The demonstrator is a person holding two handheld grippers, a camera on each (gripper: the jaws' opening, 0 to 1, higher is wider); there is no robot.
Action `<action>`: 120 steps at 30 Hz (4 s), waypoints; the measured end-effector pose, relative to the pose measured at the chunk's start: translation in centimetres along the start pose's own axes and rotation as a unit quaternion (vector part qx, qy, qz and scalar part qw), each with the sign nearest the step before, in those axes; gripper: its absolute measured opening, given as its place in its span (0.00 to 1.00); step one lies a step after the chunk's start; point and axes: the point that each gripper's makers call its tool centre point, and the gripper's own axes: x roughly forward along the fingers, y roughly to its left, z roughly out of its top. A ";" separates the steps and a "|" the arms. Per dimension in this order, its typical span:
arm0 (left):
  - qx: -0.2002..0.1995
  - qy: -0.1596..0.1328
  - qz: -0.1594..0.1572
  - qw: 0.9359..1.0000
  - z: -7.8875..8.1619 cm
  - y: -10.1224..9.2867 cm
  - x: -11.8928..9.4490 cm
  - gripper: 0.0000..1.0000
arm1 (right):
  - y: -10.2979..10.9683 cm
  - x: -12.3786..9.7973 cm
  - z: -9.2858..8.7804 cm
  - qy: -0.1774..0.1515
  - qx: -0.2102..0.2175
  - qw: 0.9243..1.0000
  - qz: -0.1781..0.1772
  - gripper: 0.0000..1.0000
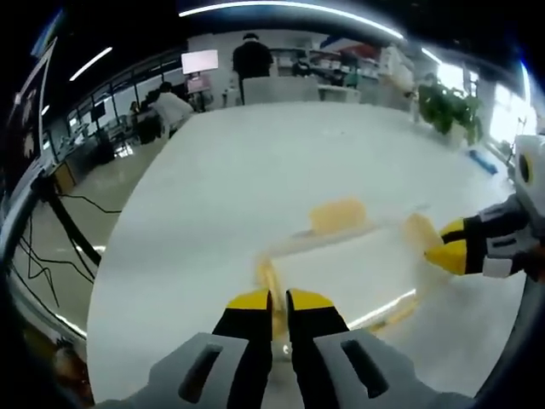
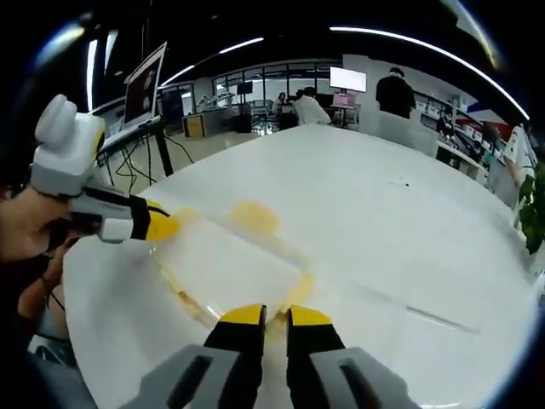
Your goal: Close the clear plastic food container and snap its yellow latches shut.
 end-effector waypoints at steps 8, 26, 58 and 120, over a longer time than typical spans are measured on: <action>-0.004 0.000 -0.006 1.000 0.4 -0.2 -0.6 0.03 | -0.2 -0.5 0.2 -0.003 0.009 1.000 -0.001 0.05; -0.025 -0.027 0.006 0.999 2.6 -0.2 -4.0 0.03 | -0.2 -3.0 3.1 -0.043 0.027 0.999 0.007 0.03; -0.007 -0.048 0.014 0.999 5.3 -2.8 -7.3 0.04 | -1.2 -6.9 4.5 -0.070 -0.002 0.998 -0.008 0.03; 0.021 -0.051 -0.139 0.989 9.0 -22.2 -2.6 0.07 | -18.5 -15.5 -2.6 -0.049 0.096 0.982 -0.157 0.00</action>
